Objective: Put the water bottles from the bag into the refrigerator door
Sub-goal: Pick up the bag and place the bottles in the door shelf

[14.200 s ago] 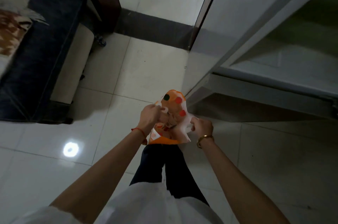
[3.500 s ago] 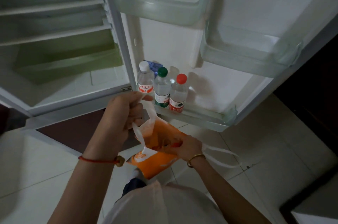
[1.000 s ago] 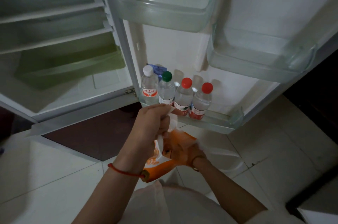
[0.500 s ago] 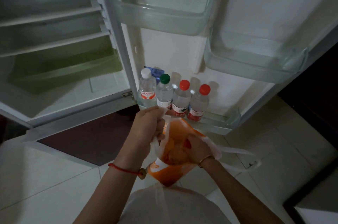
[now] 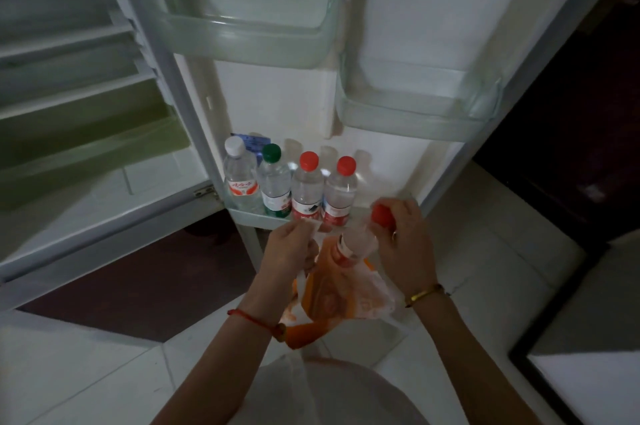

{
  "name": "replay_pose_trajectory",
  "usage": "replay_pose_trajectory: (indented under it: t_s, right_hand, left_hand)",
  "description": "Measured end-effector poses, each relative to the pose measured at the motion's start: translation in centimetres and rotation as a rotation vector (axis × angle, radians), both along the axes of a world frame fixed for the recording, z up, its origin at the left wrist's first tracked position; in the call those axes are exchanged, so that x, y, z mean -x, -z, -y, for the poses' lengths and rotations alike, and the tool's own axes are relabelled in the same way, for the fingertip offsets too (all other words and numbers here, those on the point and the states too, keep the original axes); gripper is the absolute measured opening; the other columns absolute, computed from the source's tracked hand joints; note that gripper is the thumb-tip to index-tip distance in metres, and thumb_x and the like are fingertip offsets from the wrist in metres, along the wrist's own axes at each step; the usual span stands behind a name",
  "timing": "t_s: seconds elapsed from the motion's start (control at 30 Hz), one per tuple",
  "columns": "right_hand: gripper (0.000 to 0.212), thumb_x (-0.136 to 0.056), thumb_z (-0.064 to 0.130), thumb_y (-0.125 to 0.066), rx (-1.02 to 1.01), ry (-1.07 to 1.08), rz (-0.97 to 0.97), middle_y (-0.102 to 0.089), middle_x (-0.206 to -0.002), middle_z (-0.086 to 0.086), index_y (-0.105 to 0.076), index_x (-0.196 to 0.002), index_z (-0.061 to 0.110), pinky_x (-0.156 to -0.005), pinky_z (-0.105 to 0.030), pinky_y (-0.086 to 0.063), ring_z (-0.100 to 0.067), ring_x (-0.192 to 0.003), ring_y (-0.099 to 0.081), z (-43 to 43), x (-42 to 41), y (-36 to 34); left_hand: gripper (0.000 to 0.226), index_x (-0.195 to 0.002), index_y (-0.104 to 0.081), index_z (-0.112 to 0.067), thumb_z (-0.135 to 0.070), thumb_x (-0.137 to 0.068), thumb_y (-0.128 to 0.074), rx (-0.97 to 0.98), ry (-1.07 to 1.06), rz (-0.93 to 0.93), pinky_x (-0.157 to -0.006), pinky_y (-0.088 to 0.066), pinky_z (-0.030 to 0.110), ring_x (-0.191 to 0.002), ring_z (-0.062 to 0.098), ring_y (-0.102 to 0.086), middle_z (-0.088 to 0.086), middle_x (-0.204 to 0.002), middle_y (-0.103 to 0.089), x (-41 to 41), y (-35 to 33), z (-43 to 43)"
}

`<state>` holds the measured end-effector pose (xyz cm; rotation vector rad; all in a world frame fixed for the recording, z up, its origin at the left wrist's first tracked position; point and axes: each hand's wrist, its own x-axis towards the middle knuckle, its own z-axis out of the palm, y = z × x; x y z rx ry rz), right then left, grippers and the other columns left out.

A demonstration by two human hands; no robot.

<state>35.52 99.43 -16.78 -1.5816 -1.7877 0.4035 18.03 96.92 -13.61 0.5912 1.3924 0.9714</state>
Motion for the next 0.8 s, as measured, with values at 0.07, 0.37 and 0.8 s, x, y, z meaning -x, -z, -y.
replay_pose_trajectory:
  t_s: [0.07, 0.37, 0.8]
  right_hand:
    - [0.023, -0.087, 0.01, -0.065, -0.074, 0.021, -0.037, -0.049, -0.108, -0.003, -0.06, -0.109, 0.011, -0.07, -0.008, -0.041, -0.007, -0.087, -0.048, -0.1, -0.1, -2.3]
    - [0.024, -0.086, 0.01, -0.064, -0.254, 0.083, -0.098, -0.049, -0.114, -0.008, -0.06, -0.11, 0.01, -0.079, 0.007, -0.033, -0.01, -0.096, -0.05, -1.1, -0.5, -7.7]
    - [0.03, -0.086, 0.007, -0.061, -0.114, 0.117, -0.095, -0.049, -0.117, -0.01, -0.06, -0.116, 0.013, -0.076, -0.024, -0.042, -0.026, -0.099, -0.058, -6.6, 1.0, -1.4]
  left_hand:
    - [0.028, -0.093, -0.071, -0.005, -0.017, -0.096, -0.046, -0.003, 0.013, -0.022, -0.049, -0.031, 0.024, -0.046, 0.01, -0.033, -0.003, -0.051, -0.035, -0.5, 0.7, -0.2]
    - [0.027, -0.085, -0.072, -0.011, -0.019, -0.096, -0.049, -0.014, 0.015, -0.1, -0.048, -0.033, 0.022, -0.046, 0.01, -0.034, -0.011, -0.04, -0.035, -1.0, 2.0, -0.6]
    - [0.024, -0.083, -0.073, -0.013, -0.019, -0.095, -0.053, -0.016, -0.047, -0.161, -0.064, -0.043, 0.032, -0.064, 0.018, -0.051, 0.006, -0.069, -0.056, 1.0, 3.7, -0.9]
